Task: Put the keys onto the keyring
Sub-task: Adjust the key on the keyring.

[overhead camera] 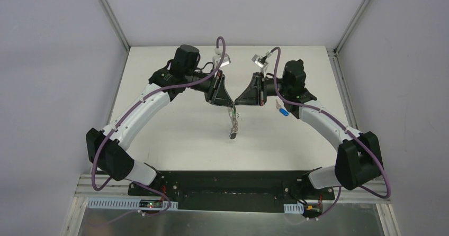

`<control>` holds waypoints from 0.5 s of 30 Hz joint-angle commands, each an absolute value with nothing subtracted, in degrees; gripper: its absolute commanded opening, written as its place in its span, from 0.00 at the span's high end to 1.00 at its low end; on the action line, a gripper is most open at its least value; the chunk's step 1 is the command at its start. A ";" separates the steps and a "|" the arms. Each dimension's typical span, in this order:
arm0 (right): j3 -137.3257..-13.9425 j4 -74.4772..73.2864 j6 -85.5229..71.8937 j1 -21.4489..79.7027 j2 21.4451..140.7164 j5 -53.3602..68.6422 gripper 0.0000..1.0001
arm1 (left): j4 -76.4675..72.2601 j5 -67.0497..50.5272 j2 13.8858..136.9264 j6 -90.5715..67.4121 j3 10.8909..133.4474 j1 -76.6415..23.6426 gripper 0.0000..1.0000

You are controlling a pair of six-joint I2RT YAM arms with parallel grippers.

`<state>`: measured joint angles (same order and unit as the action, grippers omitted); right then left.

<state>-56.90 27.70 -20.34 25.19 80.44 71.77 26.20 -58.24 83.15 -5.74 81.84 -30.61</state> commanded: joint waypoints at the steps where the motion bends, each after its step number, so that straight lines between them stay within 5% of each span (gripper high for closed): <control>1: -59.19 31.29 -20.73 24.80 78.38 71.72 1.00 | 23.58 -60.47 80.29 -7.04 81.04 -29.77 0.72; 15: -59.32 31.29 -21.26 24.86 78.21 71.37 1.00 | 20.65 -61.08 81.66 -9.83 80.17 -29.71 0.74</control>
